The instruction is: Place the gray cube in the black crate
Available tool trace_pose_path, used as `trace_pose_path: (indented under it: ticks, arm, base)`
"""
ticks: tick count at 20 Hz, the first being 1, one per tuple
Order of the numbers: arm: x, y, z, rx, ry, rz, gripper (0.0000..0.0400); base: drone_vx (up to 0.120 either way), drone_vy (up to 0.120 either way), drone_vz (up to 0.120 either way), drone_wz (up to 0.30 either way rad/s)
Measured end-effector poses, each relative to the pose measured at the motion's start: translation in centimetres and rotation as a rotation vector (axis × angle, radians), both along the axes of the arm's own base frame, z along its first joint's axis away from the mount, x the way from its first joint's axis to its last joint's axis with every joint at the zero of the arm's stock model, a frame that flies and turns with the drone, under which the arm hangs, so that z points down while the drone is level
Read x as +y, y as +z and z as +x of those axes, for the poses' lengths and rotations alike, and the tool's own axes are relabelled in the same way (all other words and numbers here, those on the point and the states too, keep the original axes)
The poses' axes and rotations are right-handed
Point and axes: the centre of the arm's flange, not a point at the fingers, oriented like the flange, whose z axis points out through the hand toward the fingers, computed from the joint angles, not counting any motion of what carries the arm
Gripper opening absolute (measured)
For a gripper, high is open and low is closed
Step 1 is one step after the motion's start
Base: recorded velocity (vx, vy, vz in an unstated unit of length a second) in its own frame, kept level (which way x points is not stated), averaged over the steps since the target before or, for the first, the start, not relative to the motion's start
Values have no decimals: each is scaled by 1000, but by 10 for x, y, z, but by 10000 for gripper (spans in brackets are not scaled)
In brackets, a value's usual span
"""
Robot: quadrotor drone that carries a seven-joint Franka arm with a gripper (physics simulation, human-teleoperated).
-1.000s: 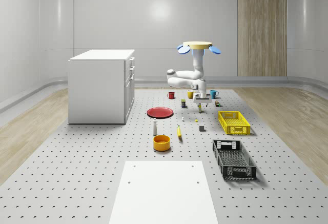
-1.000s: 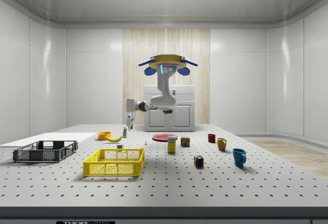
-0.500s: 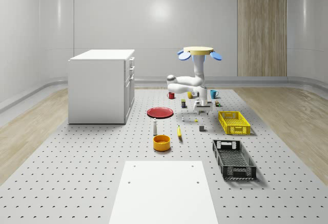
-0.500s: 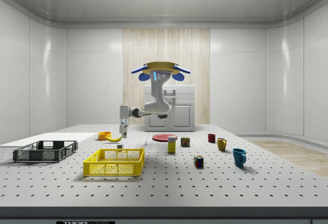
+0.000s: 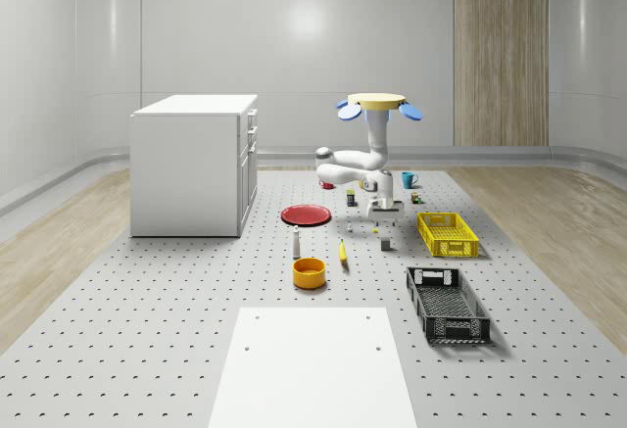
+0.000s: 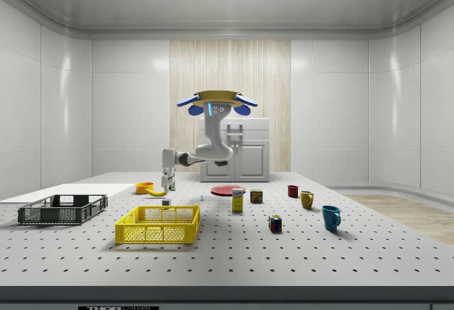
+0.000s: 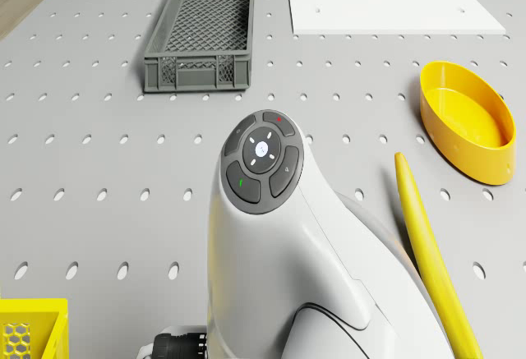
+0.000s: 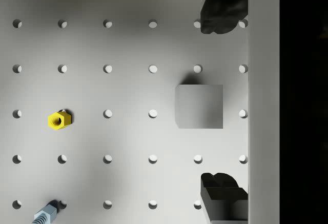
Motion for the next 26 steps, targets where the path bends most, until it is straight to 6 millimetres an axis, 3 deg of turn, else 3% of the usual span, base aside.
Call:
trace_pose_path:
  ticks: [5,18,26]
  arm:
    - [0,5,0,0,0,0,400]
    - [0,54,0,0,0,0,400]
    - [9,71,0,0,0,0,400]
  base:
    - [8,0,0,0]
    - [0,0,0,0]
    - [0,0,0,0]
